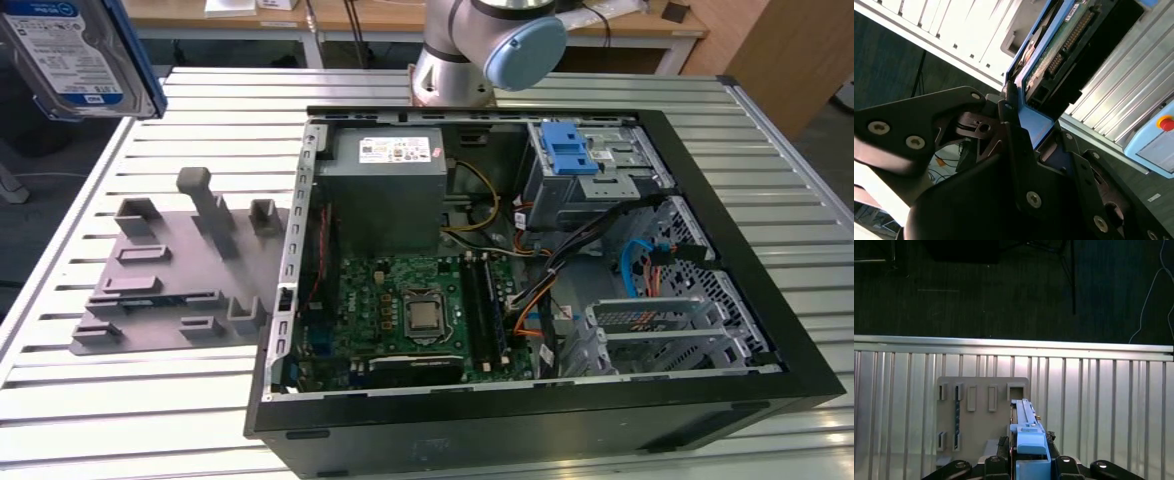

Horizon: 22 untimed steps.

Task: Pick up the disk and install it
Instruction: 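Pick up the disk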

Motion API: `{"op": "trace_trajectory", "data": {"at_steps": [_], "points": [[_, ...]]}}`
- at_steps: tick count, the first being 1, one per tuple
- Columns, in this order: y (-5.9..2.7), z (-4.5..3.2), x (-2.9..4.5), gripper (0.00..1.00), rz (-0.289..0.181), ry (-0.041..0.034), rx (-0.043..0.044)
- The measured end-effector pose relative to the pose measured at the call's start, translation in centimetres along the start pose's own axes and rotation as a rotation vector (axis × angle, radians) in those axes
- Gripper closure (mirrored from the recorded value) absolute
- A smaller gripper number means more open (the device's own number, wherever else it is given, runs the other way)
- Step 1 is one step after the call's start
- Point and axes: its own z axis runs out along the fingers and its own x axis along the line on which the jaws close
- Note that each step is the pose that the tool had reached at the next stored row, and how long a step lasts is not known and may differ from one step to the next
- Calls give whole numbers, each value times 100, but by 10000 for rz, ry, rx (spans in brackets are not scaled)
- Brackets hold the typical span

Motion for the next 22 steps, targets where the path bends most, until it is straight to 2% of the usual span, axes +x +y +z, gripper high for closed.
{"op": "trace_trajectory", "data": {"at_steps": [6,16,22], "points": [[1,-31,0,63,0,-23,0],[3,-189,0,63,-1,-24,-1],[5,-196,91,63,-2,-41,0]]}}
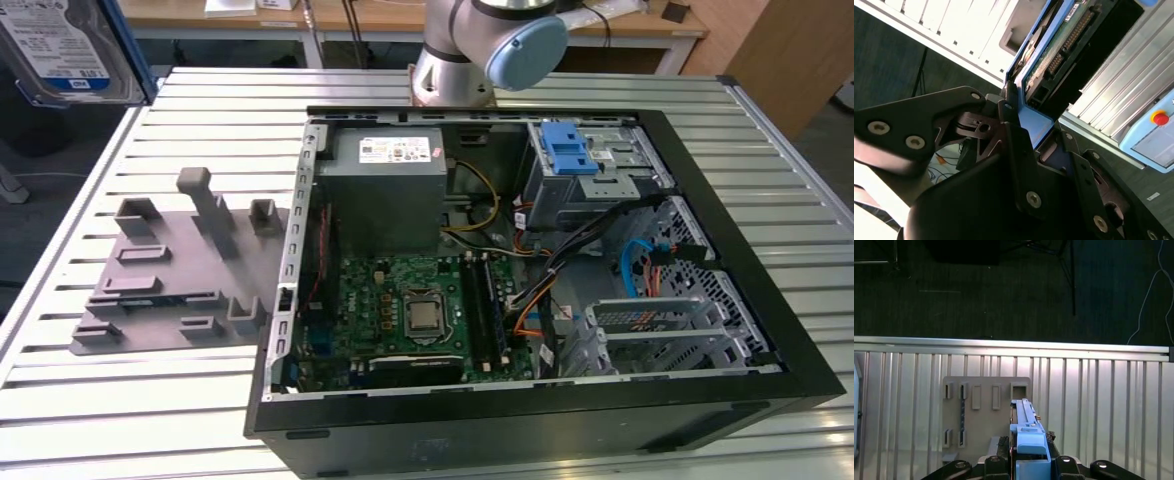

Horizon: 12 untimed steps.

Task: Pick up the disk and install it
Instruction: 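Pick up the disk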

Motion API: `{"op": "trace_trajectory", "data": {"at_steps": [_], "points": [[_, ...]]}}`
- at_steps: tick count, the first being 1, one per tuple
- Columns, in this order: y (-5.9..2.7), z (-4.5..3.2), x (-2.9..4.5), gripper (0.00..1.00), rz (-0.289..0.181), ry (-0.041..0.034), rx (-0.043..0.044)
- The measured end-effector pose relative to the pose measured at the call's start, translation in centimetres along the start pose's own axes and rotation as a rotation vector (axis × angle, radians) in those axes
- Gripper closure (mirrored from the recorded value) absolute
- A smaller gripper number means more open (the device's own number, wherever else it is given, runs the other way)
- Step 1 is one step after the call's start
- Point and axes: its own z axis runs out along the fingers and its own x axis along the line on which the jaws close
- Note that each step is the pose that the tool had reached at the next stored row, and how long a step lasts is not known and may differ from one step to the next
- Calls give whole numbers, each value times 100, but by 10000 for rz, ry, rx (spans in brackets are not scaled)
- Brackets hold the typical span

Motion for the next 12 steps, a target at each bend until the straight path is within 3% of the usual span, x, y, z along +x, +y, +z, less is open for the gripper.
{"op": "trace_trajectory", "data": {"at_steps": [8,12], "points": [[3,-1,99,63,1,0,1],[3,-16,106,63,2,1,-1]]}}
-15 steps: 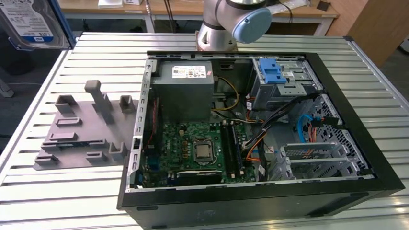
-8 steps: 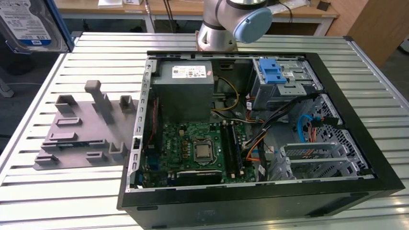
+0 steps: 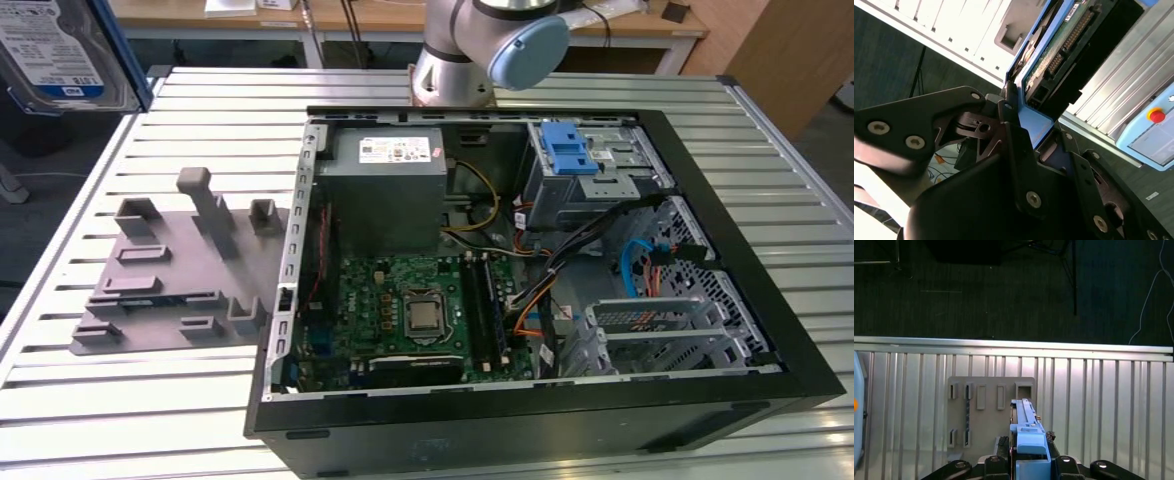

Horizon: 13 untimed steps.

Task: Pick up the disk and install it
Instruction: 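Pick up the disk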

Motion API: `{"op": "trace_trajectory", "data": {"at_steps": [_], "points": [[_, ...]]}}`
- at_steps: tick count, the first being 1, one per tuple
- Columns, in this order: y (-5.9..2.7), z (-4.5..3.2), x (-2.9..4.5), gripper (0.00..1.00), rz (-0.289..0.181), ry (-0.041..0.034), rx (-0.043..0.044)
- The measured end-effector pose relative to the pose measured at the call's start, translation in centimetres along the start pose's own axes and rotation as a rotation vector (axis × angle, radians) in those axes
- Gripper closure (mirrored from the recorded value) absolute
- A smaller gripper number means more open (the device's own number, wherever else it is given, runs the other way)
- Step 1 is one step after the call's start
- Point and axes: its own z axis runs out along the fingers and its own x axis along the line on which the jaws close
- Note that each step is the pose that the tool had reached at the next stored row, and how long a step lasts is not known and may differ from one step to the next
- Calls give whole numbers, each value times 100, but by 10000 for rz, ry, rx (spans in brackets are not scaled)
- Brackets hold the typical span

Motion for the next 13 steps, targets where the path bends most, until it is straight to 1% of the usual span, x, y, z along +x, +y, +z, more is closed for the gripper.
{"op": "trace_trajectory", "data": {"at_steps": [3,7,11,13], "points": [[0,-19,1,63,-3,-1,2],[-14,-25,13,63,-3,-1,1],[-19,-27,75,63,-3,-1,2],[-19,-28,122,63,-4,0,0]]}}
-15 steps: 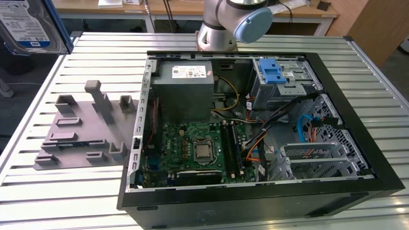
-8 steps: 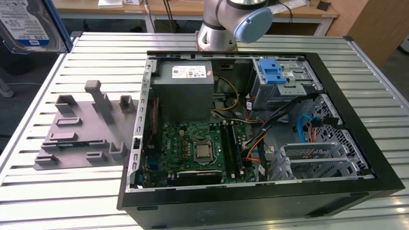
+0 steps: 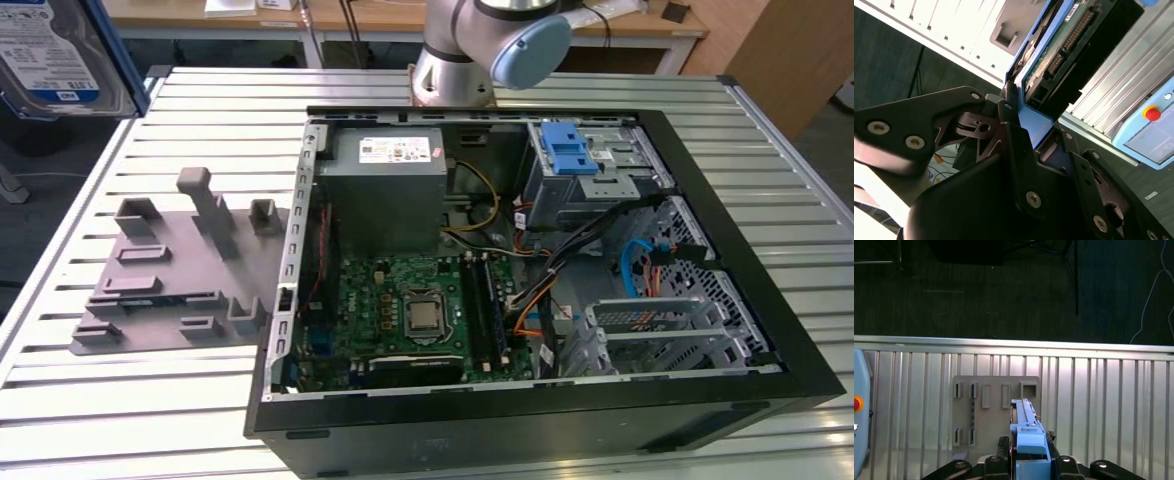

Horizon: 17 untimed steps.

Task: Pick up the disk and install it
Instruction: 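Pick up the disk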

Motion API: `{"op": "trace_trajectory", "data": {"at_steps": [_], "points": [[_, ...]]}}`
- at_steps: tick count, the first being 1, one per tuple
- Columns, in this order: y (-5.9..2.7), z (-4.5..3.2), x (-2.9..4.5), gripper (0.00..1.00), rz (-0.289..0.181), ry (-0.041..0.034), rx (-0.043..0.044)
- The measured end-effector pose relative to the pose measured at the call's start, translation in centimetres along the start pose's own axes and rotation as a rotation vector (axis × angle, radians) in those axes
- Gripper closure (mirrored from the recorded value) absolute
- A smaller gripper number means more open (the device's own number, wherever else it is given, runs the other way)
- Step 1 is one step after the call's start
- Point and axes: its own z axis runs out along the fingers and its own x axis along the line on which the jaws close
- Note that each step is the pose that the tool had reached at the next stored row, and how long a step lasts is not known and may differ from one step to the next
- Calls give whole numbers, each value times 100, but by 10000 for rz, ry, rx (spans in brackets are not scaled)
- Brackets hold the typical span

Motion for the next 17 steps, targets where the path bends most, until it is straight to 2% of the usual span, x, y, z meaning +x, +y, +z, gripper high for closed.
{"op": "trace_trajectory", "data": {"at_steps": [5,8,11,17], "points": [[-1,-2,121,63,1,-1,0],[-8,-3,167,63,1,-2,1],[-29,-3,197,63,1,-3,1],[-115,-6,209,63,1,-2,-5]]}}
